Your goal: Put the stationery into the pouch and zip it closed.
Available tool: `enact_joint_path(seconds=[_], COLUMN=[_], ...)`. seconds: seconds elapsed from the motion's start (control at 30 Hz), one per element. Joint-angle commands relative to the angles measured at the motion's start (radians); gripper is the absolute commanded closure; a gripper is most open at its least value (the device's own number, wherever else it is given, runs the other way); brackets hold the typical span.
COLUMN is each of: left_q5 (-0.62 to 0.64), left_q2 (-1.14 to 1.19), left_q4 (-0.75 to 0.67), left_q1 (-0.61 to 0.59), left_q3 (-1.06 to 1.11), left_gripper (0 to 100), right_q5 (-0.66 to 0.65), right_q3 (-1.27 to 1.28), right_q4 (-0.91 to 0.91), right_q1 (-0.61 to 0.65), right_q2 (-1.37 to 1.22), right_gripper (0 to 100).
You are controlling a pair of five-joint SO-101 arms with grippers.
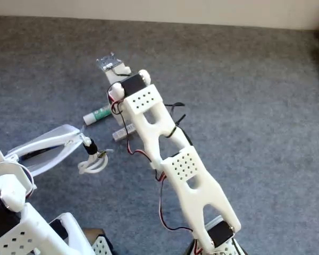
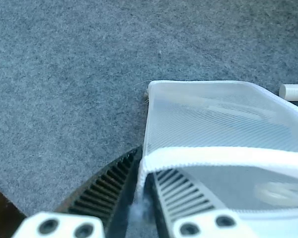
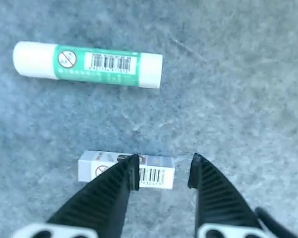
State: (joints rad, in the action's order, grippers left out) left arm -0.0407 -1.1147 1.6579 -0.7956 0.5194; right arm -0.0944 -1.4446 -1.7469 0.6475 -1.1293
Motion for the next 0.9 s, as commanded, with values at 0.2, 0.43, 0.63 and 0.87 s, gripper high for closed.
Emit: enact_joint_path(seconds=[0.2, 0.43, 0.63, 0.87], left_q5=[-0.008, -0.008, -0.008, -0.008], left_q2=[0.022, 0.022, 0.022, 0.022], left_q4=[-0.006, -0.006, -0.006, -0.005], left_q1=[-0.001, -0.001, -0.001, -0.001], left_q3=[0.001, 0.001, 0.001, 0.001], left_gripper=[99, 99, 99, 99], right_q5=[-0.157, -0.327, -0.387, -0.39], right_q3=[0.334, 0.562, 0.524, 0.452], right_q4=[-0.018, -0.013, -0.013, -0.013], right_q1=[0.002, 0.082, 0.111, 0.113], right_q2=[0.358, 0.412, 0.332, 0.295], right_gripper=[83.3, 83.2, 83.0, 72.6])
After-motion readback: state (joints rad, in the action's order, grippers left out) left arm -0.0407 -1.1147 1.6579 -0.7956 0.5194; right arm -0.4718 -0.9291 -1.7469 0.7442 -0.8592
